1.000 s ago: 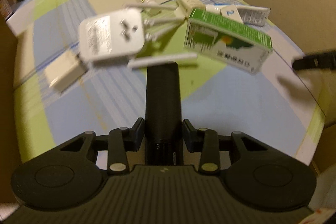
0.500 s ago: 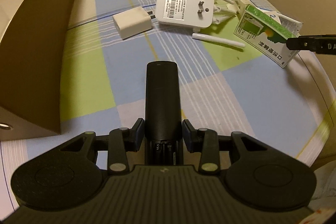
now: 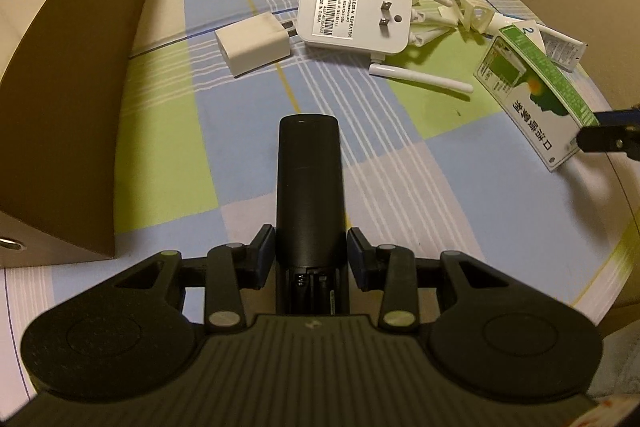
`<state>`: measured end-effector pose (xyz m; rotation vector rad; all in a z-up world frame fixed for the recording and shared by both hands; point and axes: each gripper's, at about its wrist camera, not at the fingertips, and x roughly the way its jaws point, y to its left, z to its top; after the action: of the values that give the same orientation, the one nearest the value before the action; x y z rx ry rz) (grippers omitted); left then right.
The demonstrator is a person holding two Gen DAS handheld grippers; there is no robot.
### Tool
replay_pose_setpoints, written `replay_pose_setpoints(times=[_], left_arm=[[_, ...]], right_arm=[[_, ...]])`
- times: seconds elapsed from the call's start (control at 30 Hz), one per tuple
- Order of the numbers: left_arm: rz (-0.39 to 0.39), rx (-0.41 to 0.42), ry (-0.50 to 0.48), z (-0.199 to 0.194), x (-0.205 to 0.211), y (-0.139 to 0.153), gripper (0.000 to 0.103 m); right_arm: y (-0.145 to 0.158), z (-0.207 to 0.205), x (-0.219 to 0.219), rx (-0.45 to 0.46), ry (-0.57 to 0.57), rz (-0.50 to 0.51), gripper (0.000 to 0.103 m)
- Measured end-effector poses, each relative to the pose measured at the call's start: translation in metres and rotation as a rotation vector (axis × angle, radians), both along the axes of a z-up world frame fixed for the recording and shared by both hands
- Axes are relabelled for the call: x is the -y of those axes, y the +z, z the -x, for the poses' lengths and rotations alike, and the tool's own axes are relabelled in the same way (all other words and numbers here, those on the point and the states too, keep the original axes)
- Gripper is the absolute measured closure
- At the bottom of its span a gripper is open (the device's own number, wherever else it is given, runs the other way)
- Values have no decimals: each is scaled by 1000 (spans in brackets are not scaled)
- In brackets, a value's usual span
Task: Organize rigid objects
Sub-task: 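Hold the black remote in the left tool while the right tool grasps the green medicine box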
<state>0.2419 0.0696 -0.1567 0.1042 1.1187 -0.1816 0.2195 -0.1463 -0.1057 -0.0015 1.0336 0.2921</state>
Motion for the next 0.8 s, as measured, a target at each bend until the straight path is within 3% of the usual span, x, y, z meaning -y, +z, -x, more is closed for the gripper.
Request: replay_pose_setpoints(times=[0.1, 0.23, 0.47, 0.57, 0.6, 0.8], left_arm=[[0, 0, -1, 0, 0, 0, 69], [-15, 10, -15, 0, 3, 0, 69], [-15, 14, -10, -3, 4, 1, 69], [-19, 7, -10, -4, 5, 1, 70], [-18, 6, -10, -3, 5, 1, 70], [1, 28, -9, -2, 4, 9, 70]], right_arm=[[3, -2, 0, -10, -21, -18, 74], [4, -15, -3, 12, -43, -19, 60], [-6, -37, -11, 8, -51, 2, 60], [-11, -40, -15, -3, -46, 26, 63], [-11, -41, -16, -6, -43, 29, 76], [-9, -36, -15, -19, -45, 30, 77]])
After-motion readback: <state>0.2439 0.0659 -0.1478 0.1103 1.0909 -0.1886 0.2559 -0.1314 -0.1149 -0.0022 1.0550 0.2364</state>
